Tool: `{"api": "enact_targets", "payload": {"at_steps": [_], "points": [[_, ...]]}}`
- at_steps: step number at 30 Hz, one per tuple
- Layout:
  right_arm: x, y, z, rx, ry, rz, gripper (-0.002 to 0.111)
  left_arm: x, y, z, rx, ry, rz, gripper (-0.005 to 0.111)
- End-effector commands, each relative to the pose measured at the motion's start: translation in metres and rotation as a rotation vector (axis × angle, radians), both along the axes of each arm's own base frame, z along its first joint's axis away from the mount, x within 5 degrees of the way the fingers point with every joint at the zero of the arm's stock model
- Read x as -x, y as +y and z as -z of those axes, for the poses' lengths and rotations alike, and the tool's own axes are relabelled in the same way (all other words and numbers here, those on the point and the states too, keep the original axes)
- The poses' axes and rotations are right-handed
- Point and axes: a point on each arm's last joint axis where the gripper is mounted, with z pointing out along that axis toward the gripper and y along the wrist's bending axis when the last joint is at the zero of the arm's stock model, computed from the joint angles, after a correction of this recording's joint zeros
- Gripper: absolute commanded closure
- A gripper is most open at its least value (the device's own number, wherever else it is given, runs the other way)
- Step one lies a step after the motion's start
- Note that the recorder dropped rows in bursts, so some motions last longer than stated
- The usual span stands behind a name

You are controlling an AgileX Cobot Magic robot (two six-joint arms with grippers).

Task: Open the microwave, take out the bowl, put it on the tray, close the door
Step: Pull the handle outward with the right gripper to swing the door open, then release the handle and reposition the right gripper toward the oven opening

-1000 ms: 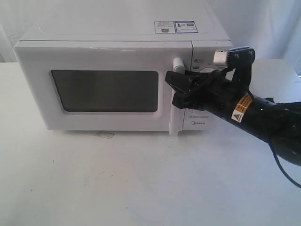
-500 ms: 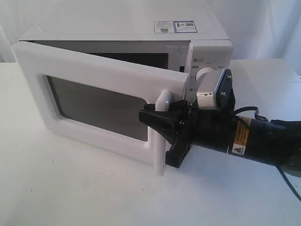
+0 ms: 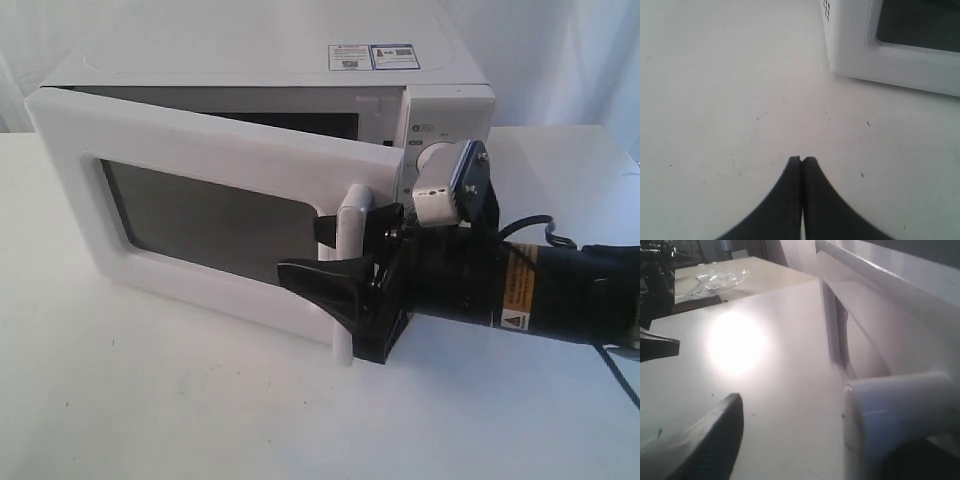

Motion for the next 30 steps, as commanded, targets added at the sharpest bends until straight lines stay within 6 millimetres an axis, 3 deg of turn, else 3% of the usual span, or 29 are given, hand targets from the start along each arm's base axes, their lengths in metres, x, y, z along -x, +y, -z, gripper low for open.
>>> {"api": "enact_targets", "payload": {"at_steps": [1,6,11,16,19,25,30], "points": [[0.041,0.009,-0.011,0.082,0.128,-0.3,0.046,0.0,0.0,0.001,0.001,0.0,-0.004,0.107],[0.058,-0.001,-0.038,0.124,0.156,-0.241,0.056,0.0,0.0,0.001,0.001,0.0,-0.004,0.107],[0.085,-0.013,-0.073,0.124,0.03,-0.193,0.073,0.0,0.0,0.001,0.001,0.0,-0.004,0.107],[0.097,-0.037,-0.099,0.158,-0.087,0.096,0.089,0.0,0.0,0.001,0.001,0.0,-0.004,0.107],[0.097,-0.049,-0.106,0.136,-0.071,0.257,0.096,0.0,0.0,0.001,0.001,0.0,-0.004,0.107],[0.093,-0.045,-0.1,0.155,-0.04,0.214,0.1,0.0,0.0,0.001,0.001,0.0,-0.004,0.107],[0.069,-0.034,-0.071,0.244,0.069,0.17,0.086,0.0,0.0,0.001,0.001,0.0,-0.004,0.107]]}}
